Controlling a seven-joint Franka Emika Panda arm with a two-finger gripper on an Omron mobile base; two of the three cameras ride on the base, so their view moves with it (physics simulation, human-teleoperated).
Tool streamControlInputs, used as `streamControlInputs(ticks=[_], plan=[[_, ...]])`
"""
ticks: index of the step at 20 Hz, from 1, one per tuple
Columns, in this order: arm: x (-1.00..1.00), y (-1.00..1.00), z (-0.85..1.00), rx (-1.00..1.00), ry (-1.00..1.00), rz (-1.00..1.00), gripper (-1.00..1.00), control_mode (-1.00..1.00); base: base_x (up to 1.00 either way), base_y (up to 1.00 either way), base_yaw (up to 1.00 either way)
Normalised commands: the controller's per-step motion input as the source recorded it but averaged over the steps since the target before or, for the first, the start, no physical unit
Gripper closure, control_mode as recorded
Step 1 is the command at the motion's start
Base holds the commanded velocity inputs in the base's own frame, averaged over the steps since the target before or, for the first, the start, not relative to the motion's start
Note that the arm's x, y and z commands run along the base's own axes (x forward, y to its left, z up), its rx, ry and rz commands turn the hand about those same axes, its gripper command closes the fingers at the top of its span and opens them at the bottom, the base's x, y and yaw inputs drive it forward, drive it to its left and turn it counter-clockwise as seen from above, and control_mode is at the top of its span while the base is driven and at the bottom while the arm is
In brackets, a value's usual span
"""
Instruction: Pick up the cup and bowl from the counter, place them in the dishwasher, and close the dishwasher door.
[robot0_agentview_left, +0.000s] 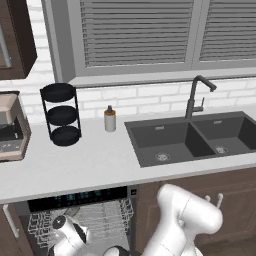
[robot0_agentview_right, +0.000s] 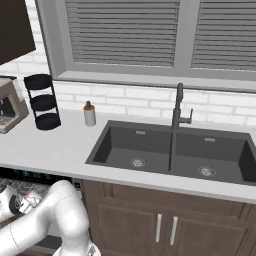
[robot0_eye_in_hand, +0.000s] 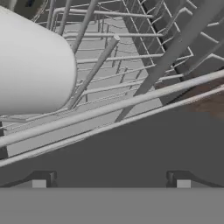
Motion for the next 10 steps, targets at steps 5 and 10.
streamControlInputs(ticks=[5, 10], plan=[[1.0, 0.0, 0.16, 0.0, 0.0, 0.0, -1.0, -1.0, 0.0, 0.0, 0.0], [0.88, 0.0, 0.01, -0.02, 0.0, -0.09, -1.0, -1.0, 0.0, 0.0, 0.0]])
